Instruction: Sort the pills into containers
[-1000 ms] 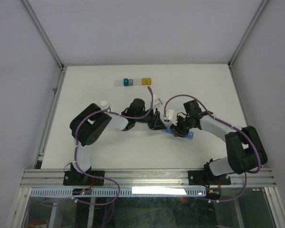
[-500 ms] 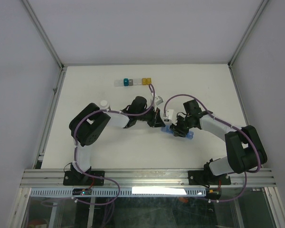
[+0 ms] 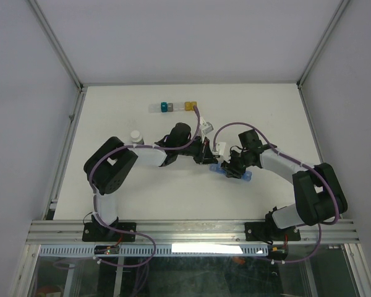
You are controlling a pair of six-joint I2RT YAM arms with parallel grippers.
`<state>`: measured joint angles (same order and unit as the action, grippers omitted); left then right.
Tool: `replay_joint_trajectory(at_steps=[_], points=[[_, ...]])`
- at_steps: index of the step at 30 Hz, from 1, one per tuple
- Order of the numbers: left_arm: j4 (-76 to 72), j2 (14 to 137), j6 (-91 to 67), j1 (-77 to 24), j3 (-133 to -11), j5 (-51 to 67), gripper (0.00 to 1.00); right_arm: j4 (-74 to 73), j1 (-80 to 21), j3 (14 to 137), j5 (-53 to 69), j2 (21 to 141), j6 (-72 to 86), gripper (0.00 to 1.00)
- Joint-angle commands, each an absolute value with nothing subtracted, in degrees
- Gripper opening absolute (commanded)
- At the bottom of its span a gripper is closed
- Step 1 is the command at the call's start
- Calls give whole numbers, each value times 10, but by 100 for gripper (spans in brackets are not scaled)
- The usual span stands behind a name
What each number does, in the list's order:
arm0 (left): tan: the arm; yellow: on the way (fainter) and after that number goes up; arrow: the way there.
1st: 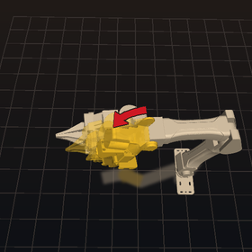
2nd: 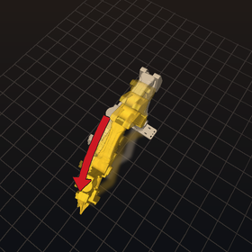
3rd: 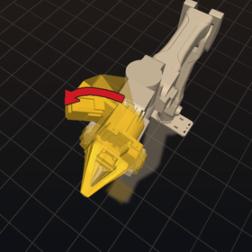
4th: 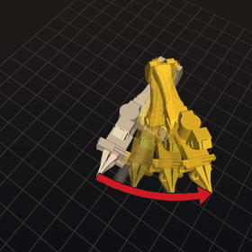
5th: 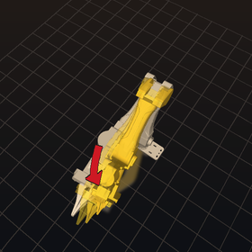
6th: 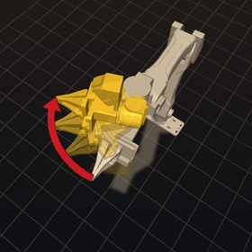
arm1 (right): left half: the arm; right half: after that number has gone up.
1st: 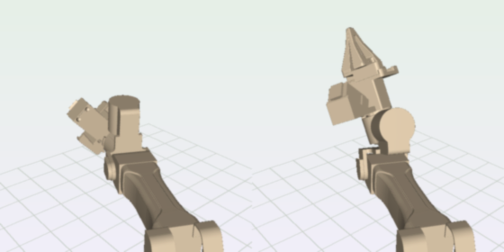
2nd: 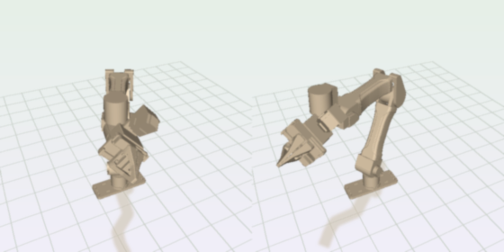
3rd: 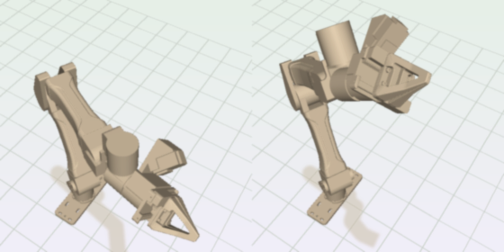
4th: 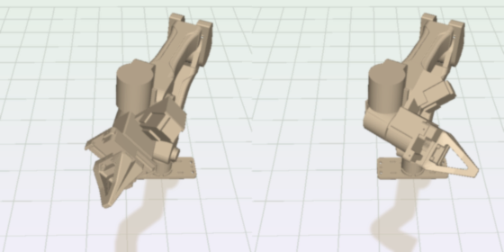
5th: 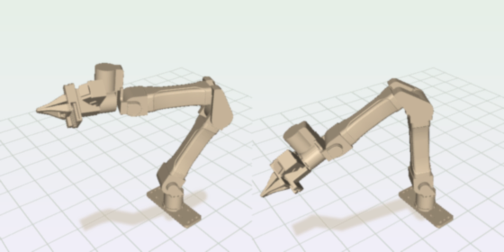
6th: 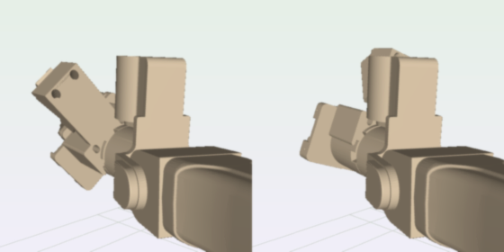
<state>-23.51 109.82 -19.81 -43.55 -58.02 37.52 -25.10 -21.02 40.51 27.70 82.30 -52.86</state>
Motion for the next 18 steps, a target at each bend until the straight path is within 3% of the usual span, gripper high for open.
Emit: replay_joint_trajectory(at_steps=[1, 9, 18], points=[[-241, 1076, -205, -440, -593, 392, 0, -251, -213, 414, 262, 834, -521, 24], [-151, 1158, -219, -441, -592, 360, 0, -252, -213, 415, 261, 834, -521, 23], [-148, 1109, -216, -440, -599, 337, 0, -252, -213, 416, 264, 828, -517, 24]])
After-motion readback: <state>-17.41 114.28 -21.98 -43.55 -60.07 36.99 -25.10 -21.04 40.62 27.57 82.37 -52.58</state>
